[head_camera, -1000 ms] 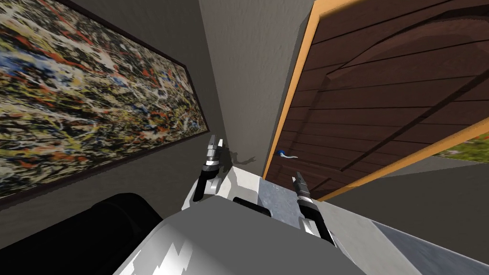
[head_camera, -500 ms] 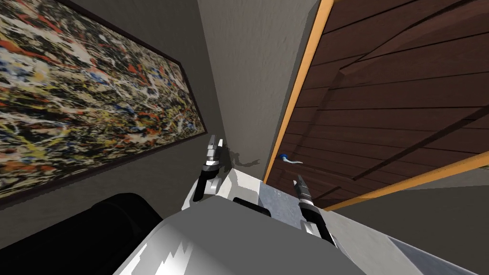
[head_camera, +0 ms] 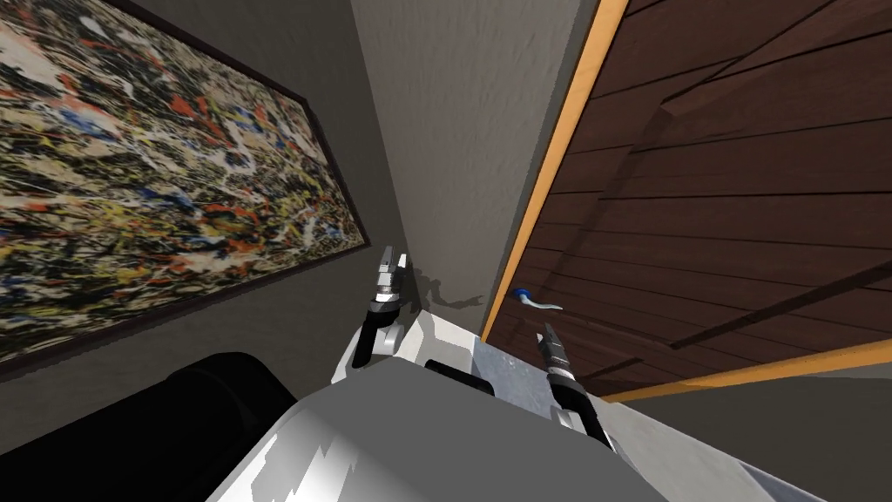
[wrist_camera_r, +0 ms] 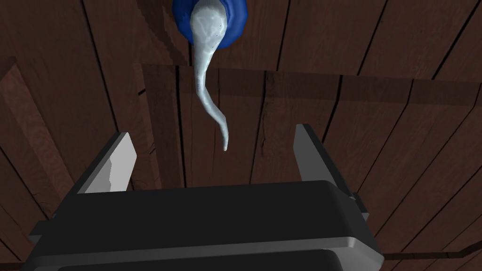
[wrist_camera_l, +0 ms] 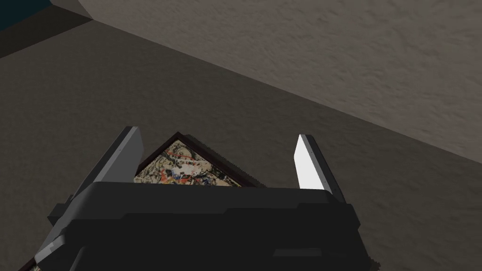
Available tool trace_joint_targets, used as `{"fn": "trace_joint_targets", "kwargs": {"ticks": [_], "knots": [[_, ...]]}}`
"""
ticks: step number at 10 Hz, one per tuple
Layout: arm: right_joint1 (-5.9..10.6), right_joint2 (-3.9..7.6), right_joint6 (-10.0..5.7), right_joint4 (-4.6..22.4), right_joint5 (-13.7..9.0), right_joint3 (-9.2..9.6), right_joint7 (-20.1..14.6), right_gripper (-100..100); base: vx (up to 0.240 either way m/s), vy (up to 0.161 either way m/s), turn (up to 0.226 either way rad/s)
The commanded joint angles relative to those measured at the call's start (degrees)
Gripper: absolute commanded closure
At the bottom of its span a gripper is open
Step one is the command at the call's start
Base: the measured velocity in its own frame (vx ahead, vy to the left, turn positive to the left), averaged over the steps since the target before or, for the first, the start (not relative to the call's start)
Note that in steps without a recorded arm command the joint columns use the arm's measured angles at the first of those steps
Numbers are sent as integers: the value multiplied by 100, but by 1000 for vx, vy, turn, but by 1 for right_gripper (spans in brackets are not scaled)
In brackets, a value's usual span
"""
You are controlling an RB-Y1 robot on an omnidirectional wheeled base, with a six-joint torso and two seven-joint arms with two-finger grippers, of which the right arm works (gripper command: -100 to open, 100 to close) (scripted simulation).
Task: Pull the door open
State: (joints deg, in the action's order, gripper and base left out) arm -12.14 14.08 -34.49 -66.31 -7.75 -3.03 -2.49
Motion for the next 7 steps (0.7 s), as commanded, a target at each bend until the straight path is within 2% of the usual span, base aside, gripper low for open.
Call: {"fn": "trace_joint_targets", "kwargs": {"ticks": [1, 4, 5, 7], "knots": [[16, 114, -99, 181, -58, -106, -93, -100, 142, 42, 163], [48, 345, -300, 550, -175, -320, -281, -100, 209, 35, 206], [48, 345, -300, 550, -175, -320, -281, -100, 140, 12, 26], [63, 459, -400, 732, -233, -426, -374, -100, 88, -21, 80]]}}
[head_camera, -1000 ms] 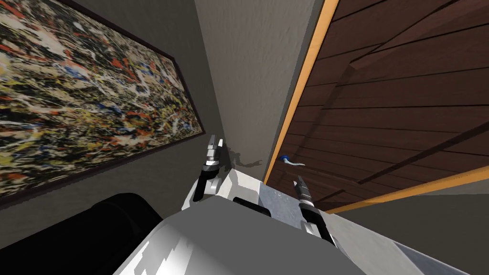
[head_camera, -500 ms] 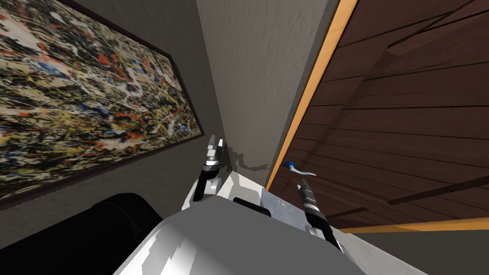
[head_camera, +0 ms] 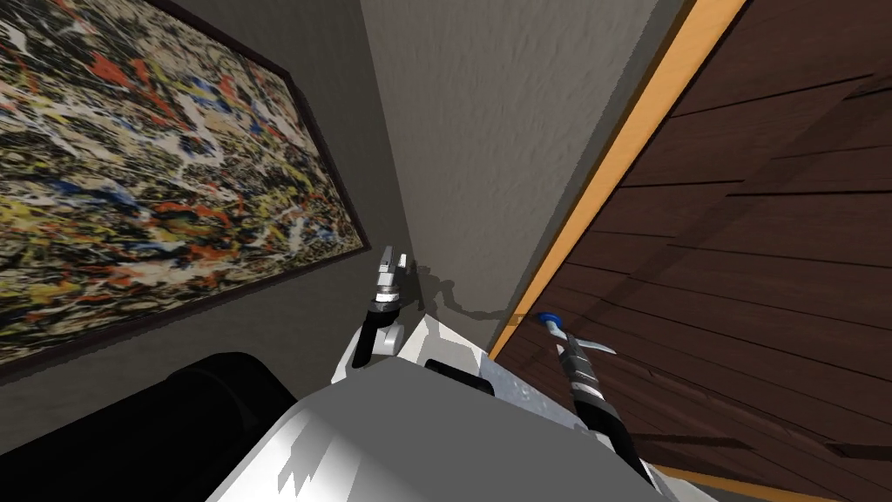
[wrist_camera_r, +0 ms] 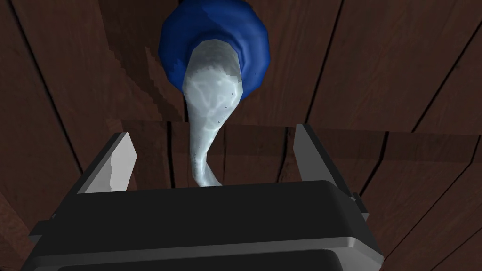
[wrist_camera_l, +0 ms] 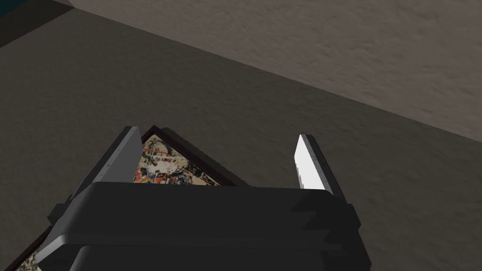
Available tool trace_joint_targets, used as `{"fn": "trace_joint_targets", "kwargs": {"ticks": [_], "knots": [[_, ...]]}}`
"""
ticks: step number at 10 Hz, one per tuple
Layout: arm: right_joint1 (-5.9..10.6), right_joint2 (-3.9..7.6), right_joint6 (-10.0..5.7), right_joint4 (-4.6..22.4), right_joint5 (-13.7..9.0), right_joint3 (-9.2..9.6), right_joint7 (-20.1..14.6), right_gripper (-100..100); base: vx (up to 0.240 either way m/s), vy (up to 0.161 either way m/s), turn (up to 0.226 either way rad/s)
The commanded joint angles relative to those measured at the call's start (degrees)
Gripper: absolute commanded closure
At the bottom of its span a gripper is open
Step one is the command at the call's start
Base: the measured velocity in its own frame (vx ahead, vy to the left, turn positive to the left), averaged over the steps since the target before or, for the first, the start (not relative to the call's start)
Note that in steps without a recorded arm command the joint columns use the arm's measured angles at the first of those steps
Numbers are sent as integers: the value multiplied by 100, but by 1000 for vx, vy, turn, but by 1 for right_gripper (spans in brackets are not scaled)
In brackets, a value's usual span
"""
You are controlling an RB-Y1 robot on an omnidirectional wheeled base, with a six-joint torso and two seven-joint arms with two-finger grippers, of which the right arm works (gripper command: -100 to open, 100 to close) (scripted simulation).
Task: Pull the door open
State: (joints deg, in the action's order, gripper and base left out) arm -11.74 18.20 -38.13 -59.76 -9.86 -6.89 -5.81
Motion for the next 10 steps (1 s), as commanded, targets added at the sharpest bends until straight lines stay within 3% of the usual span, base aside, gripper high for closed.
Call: {"fn": "trace_joint_targets", "kwargs": {"ticks": [1, 3, 4, 5, 10], "knots": [[32, 109, -91, 176, -54, -98, -93, -100, 159, -33, 159], [40, 172, -145, 276, -86, -156, -144, -100, 113, -31, 64], [-10, 135, -79, 145, -71, -130, -109, -100, 52, -14, 21], [-10, 135, -79, 145, -71, -130, -109, 100, -7, 0, -17], [-10, 135, -79, 145, -71, -130, -109, 100, -8, 1, 0]]}}
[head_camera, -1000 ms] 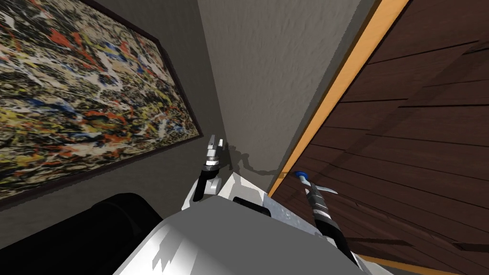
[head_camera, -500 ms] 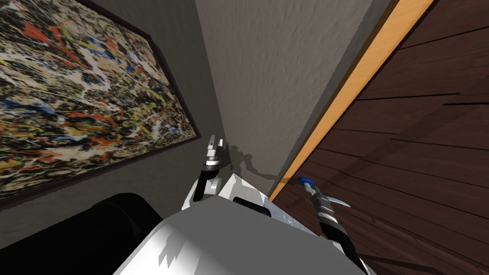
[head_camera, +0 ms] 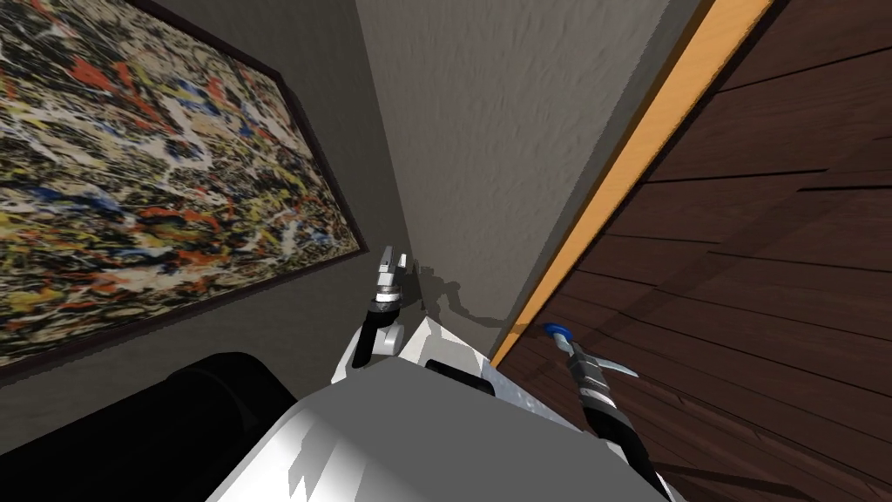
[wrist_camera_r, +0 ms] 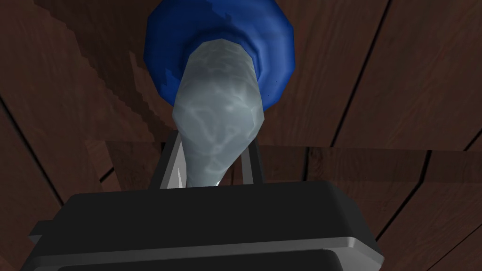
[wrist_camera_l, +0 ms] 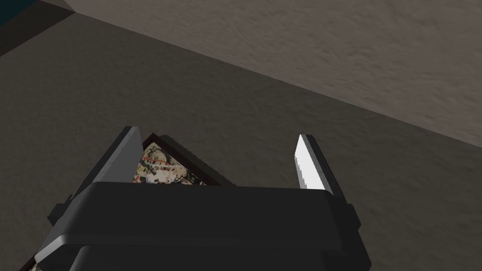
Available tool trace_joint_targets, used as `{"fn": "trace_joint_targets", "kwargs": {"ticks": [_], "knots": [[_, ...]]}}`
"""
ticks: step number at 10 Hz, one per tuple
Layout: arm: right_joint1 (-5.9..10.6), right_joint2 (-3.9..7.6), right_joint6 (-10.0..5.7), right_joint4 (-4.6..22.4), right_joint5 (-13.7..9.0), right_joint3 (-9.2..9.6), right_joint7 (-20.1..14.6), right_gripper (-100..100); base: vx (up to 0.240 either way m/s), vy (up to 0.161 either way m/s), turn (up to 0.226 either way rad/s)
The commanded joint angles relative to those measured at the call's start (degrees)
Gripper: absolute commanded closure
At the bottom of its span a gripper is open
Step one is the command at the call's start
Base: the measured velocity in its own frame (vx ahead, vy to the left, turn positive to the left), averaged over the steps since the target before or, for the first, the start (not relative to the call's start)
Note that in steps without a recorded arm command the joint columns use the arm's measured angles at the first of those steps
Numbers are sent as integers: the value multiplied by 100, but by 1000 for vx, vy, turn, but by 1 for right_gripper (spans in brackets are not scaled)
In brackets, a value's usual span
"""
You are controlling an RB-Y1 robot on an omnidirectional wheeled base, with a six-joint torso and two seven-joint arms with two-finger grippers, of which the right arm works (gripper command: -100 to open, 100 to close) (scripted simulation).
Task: Pull the door open
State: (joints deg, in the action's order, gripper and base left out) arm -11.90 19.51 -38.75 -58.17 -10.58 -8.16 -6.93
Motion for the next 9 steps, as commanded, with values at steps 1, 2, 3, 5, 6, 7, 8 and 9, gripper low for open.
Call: {"fn": "trace_joint_targets", "kwargs": {"ticks": [1, 2, 3, 5, 6, 7, 8, 9], "knots": [[-73, 71, -72, -16, 10, 62, -80, 100, -118, -46, 114], [-96, 93, -95, -21, 13, 82, -105, 100, -176, -28, 133], [-149, 145, -146, -32, 20, 126, -163, 100, -166, -8, 110], [-267, 260, -263, -57, 36, 227, -294, 100, -187, -29, 150], [-327, 319, -323, -70, 44, 279, -360, 100, -222, -20, 151], [-384, 374, -379, -83, 52, 327, -422, 100, -233, -42, 141], [-435, 423, -429, -93, 59, 370, -478, 100, -200, -71, 144], [-476, 463, -469, -102, 64, 405, -522, 100, -181, -44, 110]]}}
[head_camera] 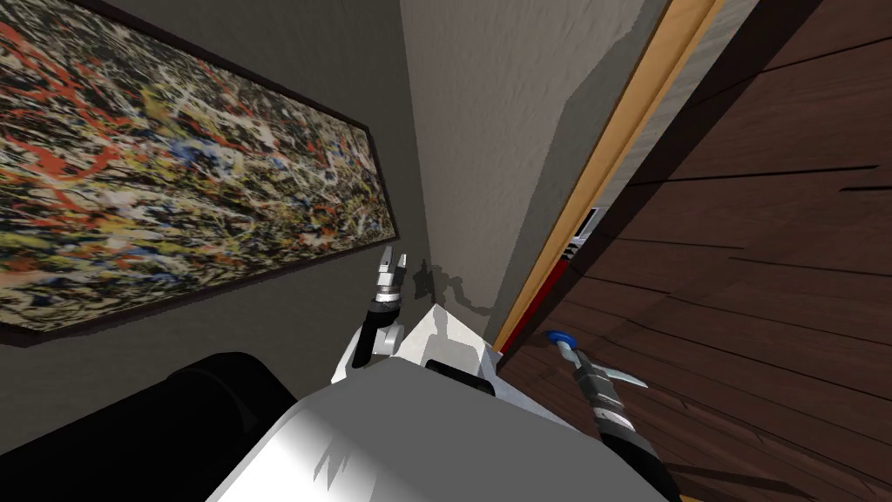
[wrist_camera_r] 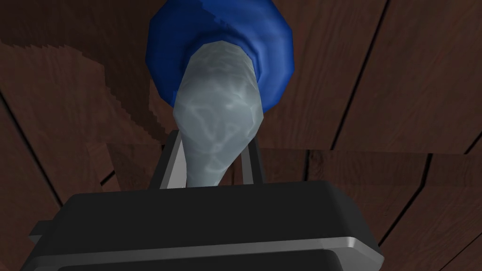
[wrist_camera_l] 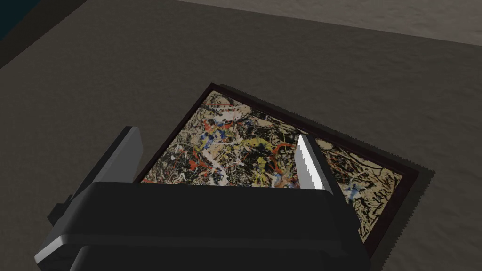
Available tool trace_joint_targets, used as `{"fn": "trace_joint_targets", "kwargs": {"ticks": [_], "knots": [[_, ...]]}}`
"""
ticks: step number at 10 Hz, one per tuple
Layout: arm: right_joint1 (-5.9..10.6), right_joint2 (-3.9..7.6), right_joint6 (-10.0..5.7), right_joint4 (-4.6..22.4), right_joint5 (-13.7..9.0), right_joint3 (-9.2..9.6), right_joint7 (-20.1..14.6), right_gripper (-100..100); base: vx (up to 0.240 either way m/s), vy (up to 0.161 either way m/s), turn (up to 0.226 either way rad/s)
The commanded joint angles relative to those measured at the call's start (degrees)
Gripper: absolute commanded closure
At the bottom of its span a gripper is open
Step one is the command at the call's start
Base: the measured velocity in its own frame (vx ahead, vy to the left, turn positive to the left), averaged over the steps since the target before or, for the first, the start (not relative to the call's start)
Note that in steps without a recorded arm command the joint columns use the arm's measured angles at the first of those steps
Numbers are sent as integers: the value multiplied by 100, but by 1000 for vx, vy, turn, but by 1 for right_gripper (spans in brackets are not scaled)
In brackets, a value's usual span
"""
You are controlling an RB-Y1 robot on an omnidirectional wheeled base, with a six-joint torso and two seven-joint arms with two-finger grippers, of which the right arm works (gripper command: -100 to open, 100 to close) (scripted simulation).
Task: Pull the door open
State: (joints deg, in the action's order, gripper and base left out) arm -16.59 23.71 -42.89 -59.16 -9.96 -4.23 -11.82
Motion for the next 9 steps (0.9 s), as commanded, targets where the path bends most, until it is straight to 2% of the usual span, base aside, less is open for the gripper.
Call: {"fn": "trace_joint_targets", "kwargs": {"ticks": [1, 2, 3, 6, 9], "knots": [[-44, 79, -91, -11, 7, 43, -75, 100, -196, -27, 78], [-23, 39, -47, 2, 8, 38, -45, 100, -89, -10, 19], [-119, 109, -187, 26, 18, 105, -130, 100, -145, -14, 178], [-277, 251, -432, 51, 29, 198, -263, 100, -225, -45, 158], [-480, 433, -747, 83, 44, 316, -433, 100, -241, -46, 169]]}}
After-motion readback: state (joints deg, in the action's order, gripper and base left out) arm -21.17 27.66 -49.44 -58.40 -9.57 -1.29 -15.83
